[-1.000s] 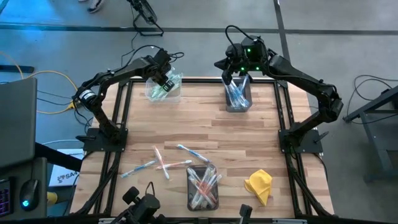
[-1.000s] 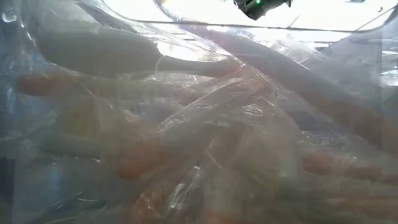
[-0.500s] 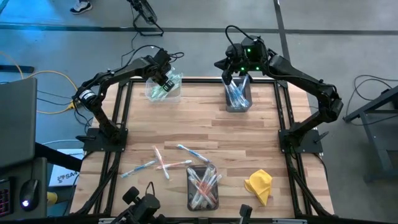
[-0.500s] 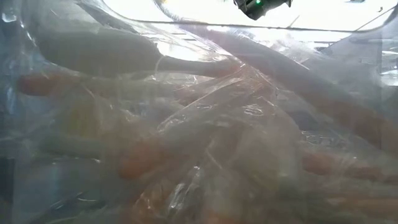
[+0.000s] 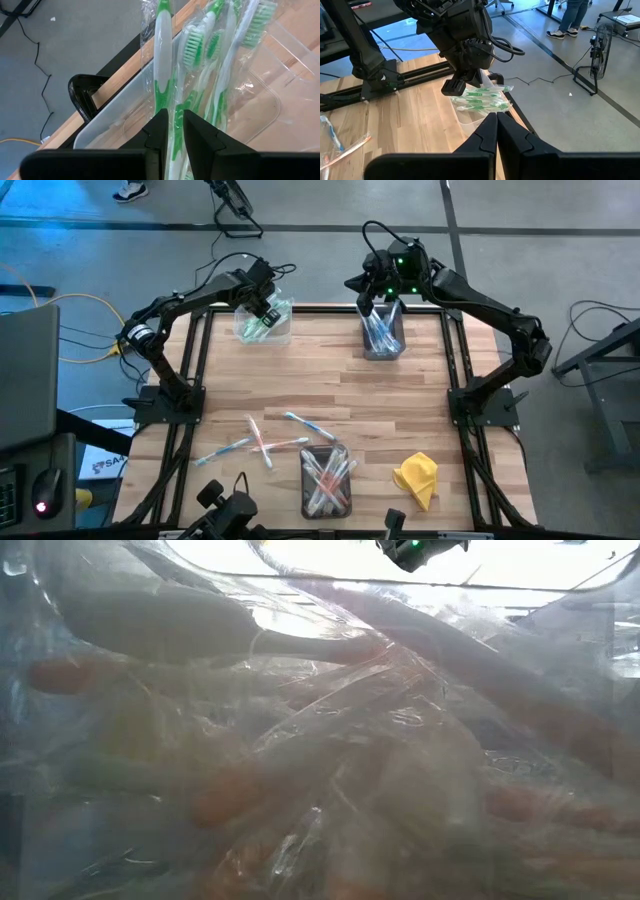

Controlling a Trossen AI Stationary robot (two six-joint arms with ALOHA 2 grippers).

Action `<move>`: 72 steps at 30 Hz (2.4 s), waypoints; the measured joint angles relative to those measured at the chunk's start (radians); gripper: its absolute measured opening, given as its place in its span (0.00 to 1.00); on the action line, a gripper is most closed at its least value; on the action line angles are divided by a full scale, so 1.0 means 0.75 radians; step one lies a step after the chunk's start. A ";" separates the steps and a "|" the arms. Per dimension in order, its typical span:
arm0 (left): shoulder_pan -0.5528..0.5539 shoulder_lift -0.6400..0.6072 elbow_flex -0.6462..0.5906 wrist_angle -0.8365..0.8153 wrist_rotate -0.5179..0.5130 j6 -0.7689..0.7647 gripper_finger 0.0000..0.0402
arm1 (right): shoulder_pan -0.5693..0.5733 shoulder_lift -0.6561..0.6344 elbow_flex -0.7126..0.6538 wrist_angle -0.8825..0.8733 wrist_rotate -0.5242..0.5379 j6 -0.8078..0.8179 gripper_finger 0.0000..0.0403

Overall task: Pick & Place Toothbrushes
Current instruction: Put the orange toothbrush into the bottom black bin

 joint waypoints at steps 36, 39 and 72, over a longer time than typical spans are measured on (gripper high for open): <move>-0.155 -0.543 -0.333 0.057 0.303 -0.047 0.14 | 0.000 0.000 0.000 -0.008 0.000 -0.001 0.01; -0.202 -0.642 -0.375 0.066 0.303 -0.087 0.14 | 0.000 0.000 0.000 -0.007 0.000 -0.010 0.01; -0.271 -0.788 -0.399 0.101 0.301 -0.359 0.14 | 0.000 0.001 0.000 0.002 -0.004 -0.139 0.01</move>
